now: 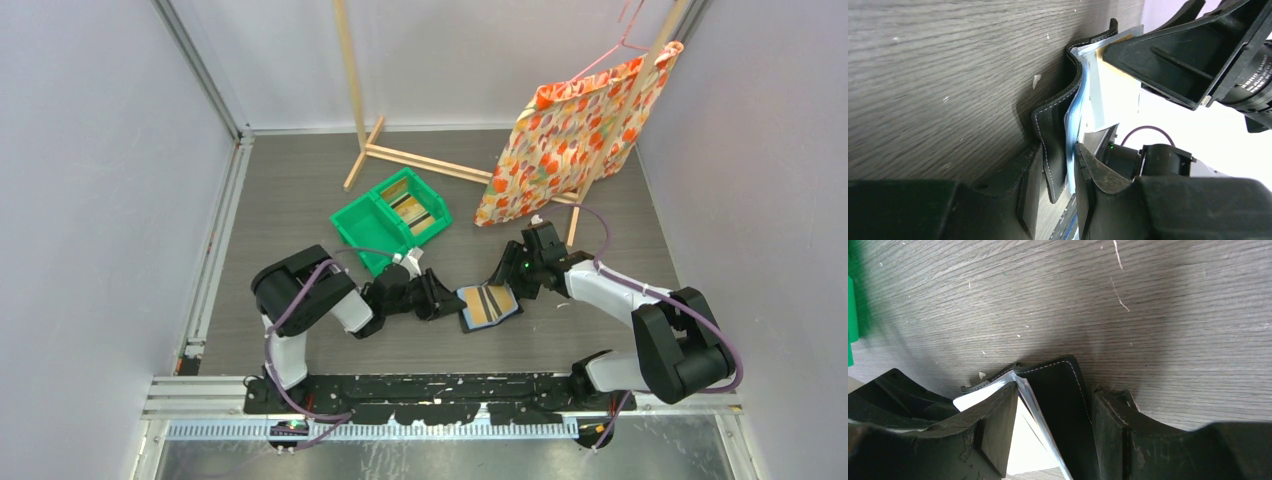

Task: Take the credit cards out of the card holder

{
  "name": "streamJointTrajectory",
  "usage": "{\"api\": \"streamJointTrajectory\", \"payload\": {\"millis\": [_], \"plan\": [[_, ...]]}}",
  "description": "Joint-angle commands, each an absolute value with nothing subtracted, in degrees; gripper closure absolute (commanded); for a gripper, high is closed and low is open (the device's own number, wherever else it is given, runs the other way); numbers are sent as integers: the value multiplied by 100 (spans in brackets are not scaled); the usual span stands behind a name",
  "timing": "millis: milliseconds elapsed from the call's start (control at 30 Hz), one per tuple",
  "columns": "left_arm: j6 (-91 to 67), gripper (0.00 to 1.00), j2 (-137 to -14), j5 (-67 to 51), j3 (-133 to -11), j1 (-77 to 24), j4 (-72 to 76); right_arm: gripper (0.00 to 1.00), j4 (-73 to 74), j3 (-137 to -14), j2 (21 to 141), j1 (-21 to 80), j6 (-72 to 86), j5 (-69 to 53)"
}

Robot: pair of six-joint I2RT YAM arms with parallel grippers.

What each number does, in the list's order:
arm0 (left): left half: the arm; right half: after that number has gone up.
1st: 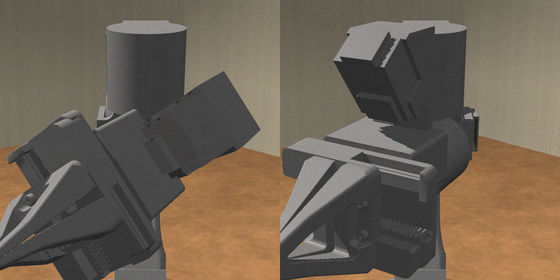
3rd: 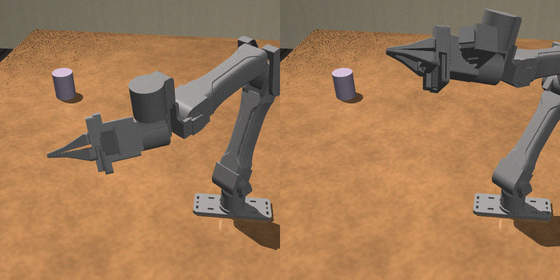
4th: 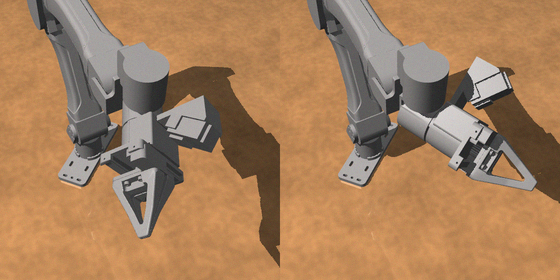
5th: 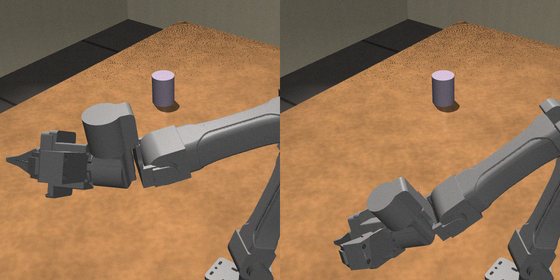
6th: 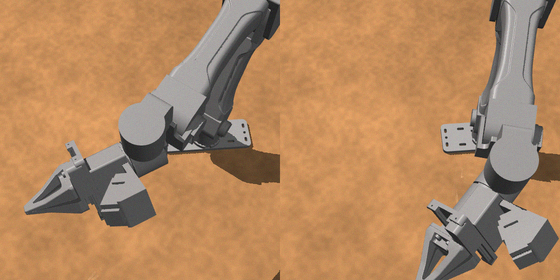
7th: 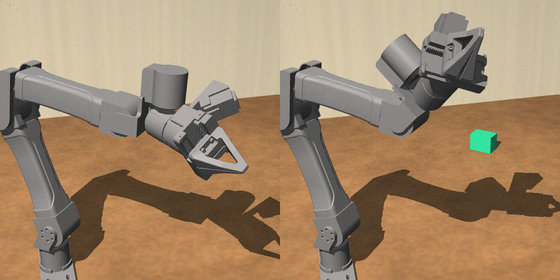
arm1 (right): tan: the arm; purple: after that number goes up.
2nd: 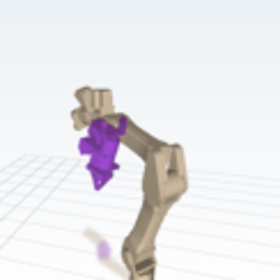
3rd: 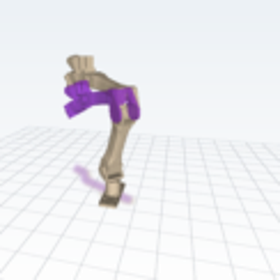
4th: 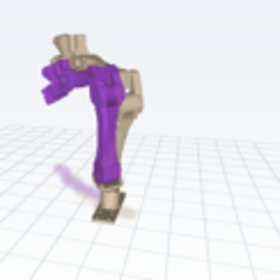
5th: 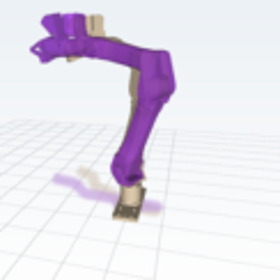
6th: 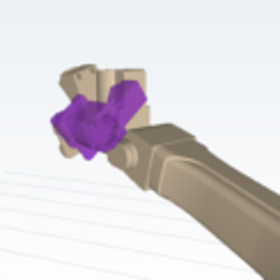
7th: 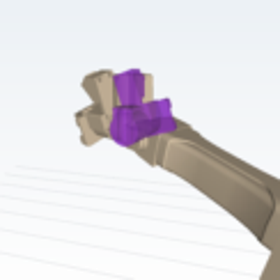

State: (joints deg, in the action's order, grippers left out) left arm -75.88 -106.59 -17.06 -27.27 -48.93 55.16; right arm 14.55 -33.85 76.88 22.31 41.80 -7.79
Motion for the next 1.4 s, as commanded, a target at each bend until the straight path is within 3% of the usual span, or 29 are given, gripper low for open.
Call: {"api": "streamJointTrajectory", "payload": {"millis": [0, 100, 300, 500, 567, 733, 867, 967, 1167, 1367], "plan": [[-8006, 71, -11099, -1739, -2640, -4978, 7002, 41, 1771, -3120, 7910, 2268, 4180, -844], [-7986, 76, -11085, -1612, -2589, -5001, 7017, 41, 1767, -3112, 7903, 2275, 4175, -835], [-7954, 99, -10995, -1614, -2631, -5001, 6956, 41, 1782, -3112, 7898, 2271, 4185, -818], [-7966, 100, -10929, -1591, -2632, -5001, 6871, 41, 2065, -3144, 7598, 2267, 4221, -661], [-7952, 99, -10887, -1611, -2641, -5001, 6791, 41, 2163, -3166, 7436, 2263, 4203, -609], [-7963, 75, -10839, -1696, -2719, -5001, 6730, 41, 2201, -3183, 7436, 2257, 4175, -606], [-7987, 64, -10788, -1657, -2725, -5001, 6740, 41, 2116, -3156, 7524, 2258, 4189, -658], [-7983, 64, -10788, -1665, -2740, -5001, 6752, 41, 2113, -3166, 7522, 2259, 4176, -668], [-8261, 72, -10944, -1484, -2580, -5001, 7158, 41, 2095, -3173, 7553, 2258, 4170, -686], [-8342, 70, -10978, -1271, -2210, -5001, 7751, 41, 2096, -3190, 7572, 2254, 4148, -704]]}}
